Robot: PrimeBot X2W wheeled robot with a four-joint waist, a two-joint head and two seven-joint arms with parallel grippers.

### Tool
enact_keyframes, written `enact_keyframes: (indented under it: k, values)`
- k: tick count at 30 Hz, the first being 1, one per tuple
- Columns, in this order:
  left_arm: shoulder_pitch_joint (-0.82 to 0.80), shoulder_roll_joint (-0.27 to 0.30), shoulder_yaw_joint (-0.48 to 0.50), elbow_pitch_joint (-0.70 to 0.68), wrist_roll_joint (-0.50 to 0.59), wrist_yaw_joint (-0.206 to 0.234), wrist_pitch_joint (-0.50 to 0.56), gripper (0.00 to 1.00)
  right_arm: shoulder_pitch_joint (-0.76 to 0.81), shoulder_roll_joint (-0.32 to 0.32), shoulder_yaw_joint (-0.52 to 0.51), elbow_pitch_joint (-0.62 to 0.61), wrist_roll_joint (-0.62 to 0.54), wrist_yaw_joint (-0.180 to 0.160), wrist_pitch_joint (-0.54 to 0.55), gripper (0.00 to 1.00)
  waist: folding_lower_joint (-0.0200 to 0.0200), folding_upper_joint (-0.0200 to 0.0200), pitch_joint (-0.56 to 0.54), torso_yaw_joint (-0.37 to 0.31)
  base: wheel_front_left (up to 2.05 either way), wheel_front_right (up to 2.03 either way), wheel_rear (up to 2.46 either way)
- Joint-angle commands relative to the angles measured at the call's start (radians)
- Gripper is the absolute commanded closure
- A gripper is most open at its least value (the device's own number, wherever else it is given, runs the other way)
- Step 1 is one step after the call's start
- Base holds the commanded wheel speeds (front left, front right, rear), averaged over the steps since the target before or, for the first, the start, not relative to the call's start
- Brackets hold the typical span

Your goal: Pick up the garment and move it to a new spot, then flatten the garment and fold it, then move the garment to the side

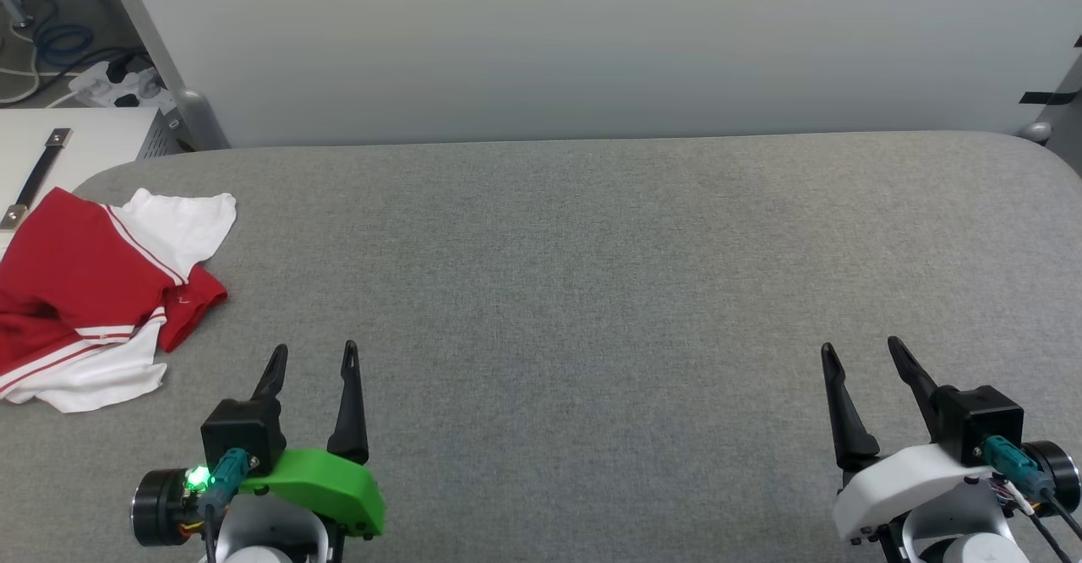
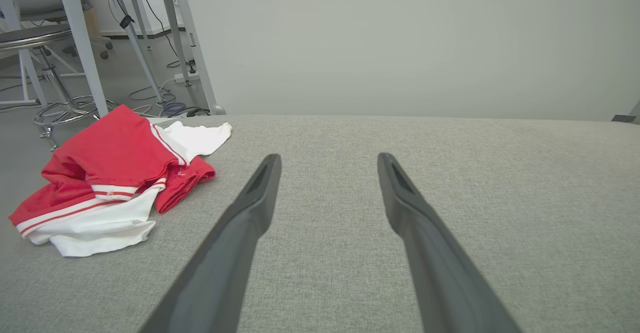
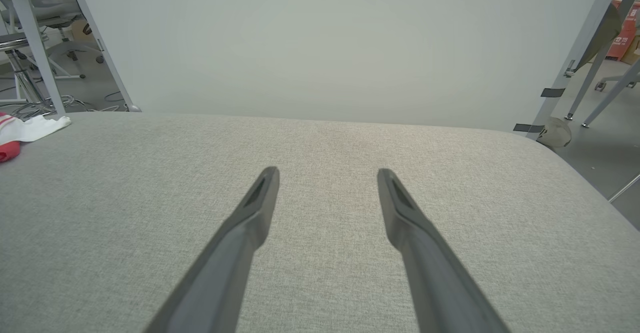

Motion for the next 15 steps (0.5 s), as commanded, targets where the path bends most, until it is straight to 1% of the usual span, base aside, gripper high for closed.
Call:
enact_keyframes:
  k: [1,15]
  values:
    - [0.007,-0.002,0.001,0.002,-0.01,0.003,-0.011,0.0,-0.011,0.001,-0.001,0.0,0.011,0.0,-0.012,0.0,0.0,0.0,0.0,0.0,0.0,0.0,0.0]
    - [0.012,-0.003,0.004,-0.03,-0.043,-0.009,-0.045,0.0,-0.013,0.001,-0.004,-0.029,0.039,0.0,-0.045,0.0,0.0,0.0,0.001,0.002,0.0,0.0,0.0]
